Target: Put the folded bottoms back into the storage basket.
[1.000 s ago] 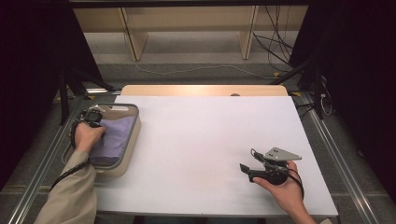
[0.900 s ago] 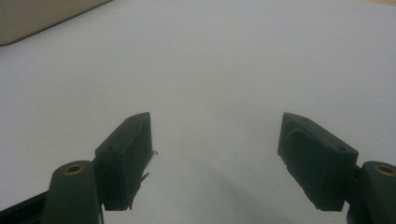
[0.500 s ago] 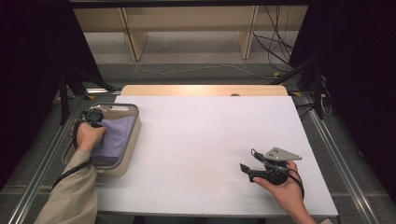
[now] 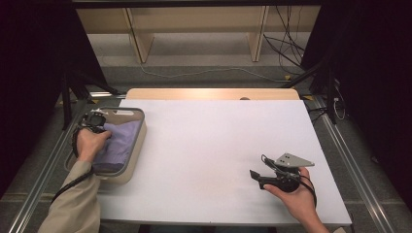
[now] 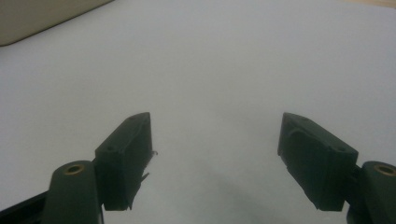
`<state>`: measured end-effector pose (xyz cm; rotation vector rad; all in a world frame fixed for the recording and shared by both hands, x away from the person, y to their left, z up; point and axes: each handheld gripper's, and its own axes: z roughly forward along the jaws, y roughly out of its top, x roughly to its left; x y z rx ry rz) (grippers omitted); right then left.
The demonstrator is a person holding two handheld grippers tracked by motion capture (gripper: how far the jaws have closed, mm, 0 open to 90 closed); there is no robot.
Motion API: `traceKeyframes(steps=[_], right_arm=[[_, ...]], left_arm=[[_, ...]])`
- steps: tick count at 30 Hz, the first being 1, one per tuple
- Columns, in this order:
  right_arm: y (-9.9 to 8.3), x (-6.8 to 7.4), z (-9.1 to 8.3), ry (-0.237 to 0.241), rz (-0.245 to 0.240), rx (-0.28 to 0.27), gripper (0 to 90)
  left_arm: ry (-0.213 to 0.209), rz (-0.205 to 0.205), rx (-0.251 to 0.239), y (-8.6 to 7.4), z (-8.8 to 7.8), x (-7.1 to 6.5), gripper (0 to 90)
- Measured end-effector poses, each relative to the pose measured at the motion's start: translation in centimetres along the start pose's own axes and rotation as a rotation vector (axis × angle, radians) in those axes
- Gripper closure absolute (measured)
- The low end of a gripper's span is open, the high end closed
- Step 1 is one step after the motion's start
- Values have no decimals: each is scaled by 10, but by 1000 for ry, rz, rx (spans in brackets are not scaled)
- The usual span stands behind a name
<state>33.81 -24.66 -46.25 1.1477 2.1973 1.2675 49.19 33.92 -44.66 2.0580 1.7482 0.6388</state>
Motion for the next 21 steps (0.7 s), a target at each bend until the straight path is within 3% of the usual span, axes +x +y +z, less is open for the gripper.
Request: traceKeyframes(steps=[9,14,21], right_arm=[[0,0,-1,1,-2,-1,273],[0,-1,-1,1,-2,-2,273],[0,0,-1,2,1,0,273]], left_arm=[[-39,-33,-62,1,-12,-3,659],[-75,-50,-106,3,-18,-7,542],[-87,-51,-160,5,-26,-9,393]])
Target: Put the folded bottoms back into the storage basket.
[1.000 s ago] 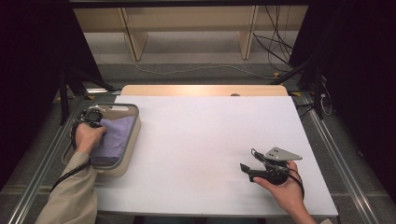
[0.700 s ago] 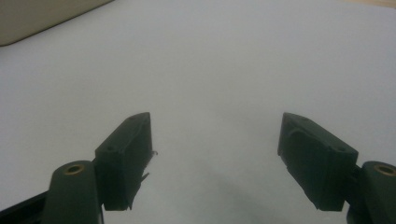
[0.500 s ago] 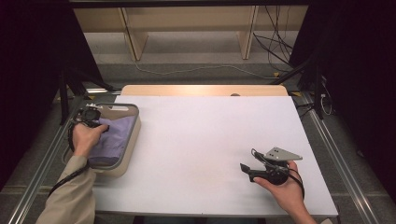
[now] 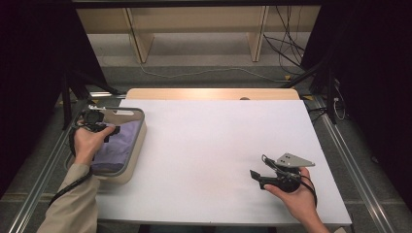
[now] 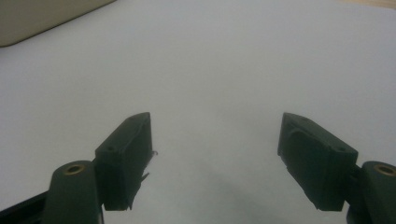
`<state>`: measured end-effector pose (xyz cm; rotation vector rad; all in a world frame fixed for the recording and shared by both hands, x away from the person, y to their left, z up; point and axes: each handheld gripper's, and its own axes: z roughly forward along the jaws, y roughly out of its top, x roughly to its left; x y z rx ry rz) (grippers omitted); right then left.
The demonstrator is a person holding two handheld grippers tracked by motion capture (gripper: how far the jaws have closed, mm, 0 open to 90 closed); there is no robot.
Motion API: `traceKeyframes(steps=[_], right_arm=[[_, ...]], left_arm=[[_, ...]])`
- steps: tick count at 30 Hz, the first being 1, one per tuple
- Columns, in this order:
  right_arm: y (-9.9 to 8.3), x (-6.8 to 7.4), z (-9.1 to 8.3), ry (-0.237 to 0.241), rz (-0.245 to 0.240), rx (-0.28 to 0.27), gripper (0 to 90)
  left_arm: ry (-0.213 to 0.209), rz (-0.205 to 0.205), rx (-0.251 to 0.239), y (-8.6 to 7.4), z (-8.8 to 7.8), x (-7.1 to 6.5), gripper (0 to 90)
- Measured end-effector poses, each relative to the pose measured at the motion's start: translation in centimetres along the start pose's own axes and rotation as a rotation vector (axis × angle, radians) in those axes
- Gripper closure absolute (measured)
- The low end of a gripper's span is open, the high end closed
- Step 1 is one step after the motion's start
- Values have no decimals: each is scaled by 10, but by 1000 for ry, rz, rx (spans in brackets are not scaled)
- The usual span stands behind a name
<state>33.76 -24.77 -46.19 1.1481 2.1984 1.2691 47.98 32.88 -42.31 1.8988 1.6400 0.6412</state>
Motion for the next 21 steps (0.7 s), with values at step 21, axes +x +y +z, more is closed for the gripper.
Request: traceKeyframes(steps=[21], right_arm=[[0,-2,-2,1,5,-7,272]], left_arm=[[-118,8,-186,1,-25,-17,138]])
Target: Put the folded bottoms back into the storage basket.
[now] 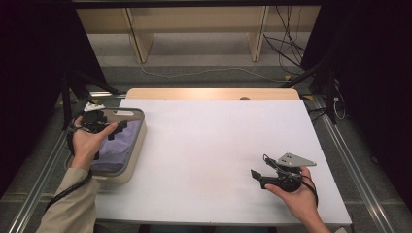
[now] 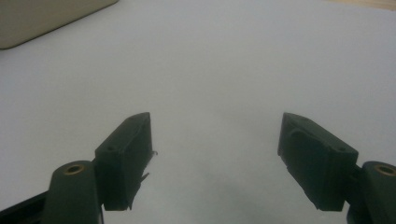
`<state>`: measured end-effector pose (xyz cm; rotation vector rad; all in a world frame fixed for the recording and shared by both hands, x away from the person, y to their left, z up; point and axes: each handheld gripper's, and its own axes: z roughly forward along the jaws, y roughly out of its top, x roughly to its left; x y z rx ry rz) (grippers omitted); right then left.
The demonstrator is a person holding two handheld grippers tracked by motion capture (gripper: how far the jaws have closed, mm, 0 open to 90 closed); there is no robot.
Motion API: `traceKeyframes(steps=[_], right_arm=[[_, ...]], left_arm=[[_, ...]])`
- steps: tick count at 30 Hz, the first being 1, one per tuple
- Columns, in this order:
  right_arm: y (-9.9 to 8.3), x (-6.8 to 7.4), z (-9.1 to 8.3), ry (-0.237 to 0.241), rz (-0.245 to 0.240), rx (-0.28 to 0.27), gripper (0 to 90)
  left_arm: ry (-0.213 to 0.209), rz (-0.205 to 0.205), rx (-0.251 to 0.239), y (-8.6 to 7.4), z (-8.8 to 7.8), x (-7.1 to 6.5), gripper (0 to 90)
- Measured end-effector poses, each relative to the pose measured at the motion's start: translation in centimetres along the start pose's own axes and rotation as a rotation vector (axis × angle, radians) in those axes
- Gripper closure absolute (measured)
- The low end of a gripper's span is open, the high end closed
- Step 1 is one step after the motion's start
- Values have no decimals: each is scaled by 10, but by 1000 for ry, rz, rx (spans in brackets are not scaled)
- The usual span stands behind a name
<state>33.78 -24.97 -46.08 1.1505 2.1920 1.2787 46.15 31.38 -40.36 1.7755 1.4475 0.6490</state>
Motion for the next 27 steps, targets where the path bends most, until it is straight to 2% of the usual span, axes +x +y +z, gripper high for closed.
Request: traceKeyframes(steps=[3,4,9,13,15,27], right_arm=[[0,0,0,0,1,0,272],[0,0,0,0,0,0,272],[0,-1,0,-1,0,6,270],[0,-1,-1,-1,3,7,270],[0,-2,-1,-2,1,4,270],[0,-3,-2,-3,1,0,269]], left_arm=[[-5,-4,-5,0,-2,-2,106],[-5,10,-6,-1,-3,-3,102],[-13,28,-13,-3,-6,-10,77],[-55,44,-22,-5,-9,-19,44],[-58,55,-18,-5,-10,-20,15],[-98,94,-52,-7,-21,-41,0]])
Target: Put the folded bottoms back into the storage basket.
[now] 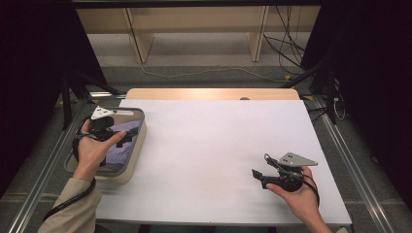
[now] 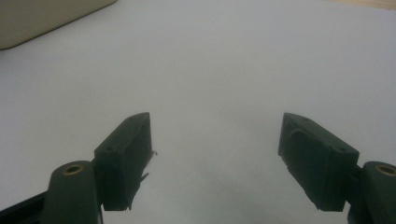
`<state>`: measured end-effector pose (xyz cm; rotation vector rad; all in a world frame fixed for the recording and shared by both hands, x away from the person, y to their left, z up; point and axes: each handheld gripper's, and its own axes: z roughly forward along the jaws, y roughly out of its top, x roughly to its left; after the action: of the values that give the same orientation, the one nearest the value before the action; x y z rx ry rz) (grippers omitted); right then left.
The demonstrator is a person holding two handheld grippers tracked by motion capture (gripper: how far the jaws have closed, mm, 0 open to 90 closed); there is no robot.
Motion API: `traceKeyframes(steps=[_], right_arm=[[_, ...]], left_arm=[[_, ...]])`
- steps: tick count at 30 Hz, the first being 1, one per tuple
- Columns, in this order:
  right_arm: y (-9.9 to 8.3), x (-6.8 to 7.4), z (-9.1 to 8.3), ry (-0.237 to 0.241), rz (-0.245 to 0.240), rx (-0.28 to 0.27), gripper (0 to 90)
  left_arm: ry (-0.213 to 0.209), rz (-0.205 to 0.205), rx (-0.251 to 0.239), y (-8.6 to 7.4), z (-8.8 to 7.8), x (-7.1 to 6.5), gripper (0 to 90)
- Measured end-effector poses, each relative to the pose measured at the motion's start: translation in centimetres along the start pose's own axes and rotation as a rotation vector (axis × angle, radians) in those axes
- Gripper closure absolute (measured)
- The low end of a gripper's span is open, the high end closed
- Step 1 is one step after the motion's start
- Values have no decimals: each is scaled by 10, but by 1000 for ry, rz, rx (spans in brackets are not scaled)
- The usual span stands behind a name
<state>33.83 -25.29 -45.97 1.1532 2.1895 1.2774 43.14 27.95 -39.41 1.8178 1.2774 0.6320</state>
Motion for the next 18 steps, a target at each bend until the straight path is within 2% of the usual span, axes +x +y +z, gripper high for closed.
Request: traceKeyframes(steps=[18], right_arm=[[0,0,-1,3,-3,1,267]], left_arm=[[-67,66,-10,-6,-10,-28,0]])
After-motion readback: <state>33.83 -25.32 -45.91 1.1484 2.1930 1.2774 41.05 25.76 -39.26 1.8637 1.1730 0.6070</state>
